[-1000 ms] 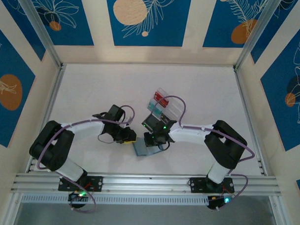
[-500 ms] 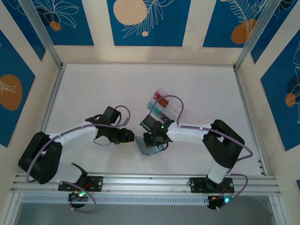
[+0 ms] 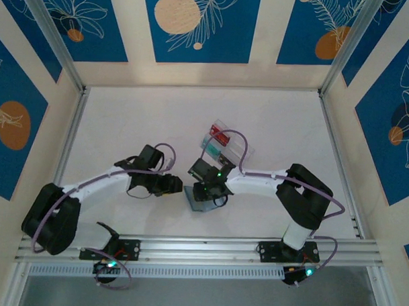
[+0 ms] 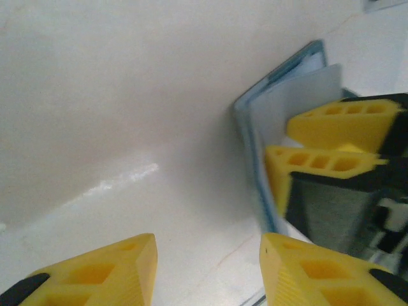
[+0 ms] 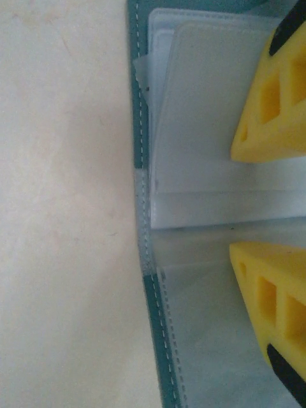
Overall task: Put the credit cards into the card holder
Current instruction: Open the card holder at the center of the table, then flip over the card slot in the card holder.
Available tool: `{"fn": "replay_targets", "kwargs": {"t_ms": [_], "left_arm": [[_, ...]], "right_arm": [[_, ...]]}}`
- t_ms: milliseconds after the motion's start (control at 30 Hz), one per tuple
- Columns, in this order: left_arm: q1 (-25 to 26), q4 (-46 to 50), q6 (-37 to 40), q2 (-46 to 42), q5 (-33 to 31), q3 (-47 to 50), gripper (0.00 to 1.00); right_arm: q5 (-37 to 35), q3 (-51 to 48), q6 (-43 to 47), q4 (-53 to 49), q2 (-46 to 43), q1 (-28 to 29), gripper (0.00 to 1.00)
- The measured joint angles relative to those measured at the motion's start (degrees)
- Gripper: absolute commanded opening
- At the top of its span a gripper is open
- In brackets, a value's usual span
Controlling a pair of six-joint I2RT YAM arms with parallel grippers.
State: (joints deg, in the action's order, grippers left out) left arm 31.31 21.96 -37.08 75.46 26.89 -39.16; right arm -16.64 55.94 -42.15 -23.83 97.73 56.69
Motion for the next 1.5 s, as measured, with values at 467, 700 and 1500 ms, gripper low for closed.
{"fn": "replay_targets", "kwargs": {"t_ms": [467,700,1500], "left_arm": [[3.5,0.2,-1.4,5.8,-2.0,-4.0,0.31],[4.2,0.0,-1.4,7.6,-3.3,-4.1,0.29],[5.2,-3.3,-1.4,13.2,-6.0,-4.1,0.22]], "right_arm": [[-0.1,0.3,-0.1,0.2,0.4,0.1,0.48],[-0.1,0.2,-0.1,0.2,0.4,0.1,0.49],[-5.5,-1.1,0.0,-5.7,-3.9,0.7,0.81]]}}
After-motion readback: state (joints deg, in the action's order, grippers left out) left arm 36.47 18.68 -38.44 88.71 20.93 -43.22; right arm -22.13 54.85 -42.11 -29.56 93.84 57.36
